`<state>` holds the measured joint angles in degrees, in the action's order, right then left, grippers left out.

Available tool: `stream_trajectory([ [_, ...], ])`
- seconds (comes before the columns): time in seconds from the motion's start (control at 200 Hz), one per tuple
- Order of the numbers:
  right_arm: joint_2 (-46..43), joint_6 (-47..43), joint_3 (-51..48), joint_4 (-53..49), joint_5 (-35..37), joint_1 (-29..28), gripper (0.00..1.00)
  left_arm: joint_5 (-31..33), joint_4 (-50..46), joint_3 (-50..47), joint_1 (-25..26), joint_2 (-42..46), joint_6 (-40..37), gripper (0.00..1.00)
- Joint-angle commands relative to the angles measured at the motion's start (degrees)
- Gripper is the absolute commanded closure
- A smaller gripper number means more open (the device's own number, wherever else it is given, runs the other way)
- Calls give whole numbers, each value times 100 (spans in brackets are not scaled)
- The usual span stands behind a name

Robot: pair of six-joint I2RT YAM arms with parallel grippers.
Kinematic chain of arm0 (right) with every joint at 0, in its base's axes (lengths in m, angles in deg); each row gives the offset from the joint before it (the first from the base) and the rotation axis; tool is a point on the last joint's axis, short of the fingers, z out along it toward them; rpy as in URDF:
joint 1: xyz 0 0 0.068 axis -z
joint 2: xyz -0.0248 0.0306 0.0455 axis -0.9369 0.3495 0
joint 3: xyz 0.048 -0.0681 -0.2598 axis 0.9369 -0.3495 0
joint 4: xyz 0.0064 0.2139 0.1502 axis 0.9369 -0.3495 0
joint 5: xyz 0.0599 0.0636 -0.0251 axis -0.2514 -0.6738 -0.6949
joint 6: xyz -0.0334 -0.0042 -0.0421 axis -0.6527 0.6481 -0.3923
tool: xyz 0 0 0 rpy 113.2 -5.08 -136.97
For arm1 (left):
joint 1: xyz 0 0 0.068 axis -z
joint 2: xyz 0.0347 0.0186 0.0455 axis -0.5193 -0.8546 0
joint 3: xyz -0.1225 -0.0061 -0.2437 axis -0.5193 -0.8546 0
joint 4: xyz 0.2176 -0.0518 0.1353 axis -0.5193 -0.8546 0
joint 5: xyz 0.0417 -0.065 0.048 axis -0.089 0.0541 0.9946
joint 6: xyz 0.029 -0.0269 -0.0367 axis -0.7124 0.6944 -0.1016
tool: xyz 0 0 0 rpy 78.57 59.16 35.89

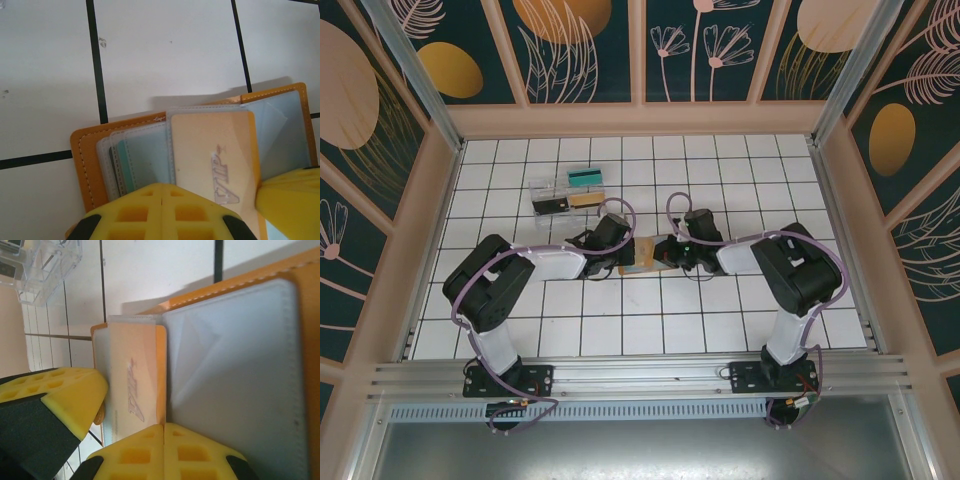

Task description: Take the credit cards out of the card holder

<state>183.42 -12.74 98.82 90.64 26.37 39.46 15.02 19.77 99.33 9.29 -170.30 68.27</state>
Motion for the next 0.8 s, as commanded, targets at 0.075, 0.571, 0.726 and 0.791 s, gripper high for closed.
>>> stream_trajectory([
  [0.075,-108,-238,-152,-516,130,121,100,249,-364,-192,-28,-240,89,100],
  [0.571,-244,-404,-205,-657,61,279,100,194,-312,-203,-24,-236,70,100],
  [0.726,-281,-480,-210,-719,25,356,100,178,-295,-220,-24,-229,55,100],
  [0.791,-287,-485,-205,-706,-8,374,100,176,-288,-208,-25,-229,55,100],
])
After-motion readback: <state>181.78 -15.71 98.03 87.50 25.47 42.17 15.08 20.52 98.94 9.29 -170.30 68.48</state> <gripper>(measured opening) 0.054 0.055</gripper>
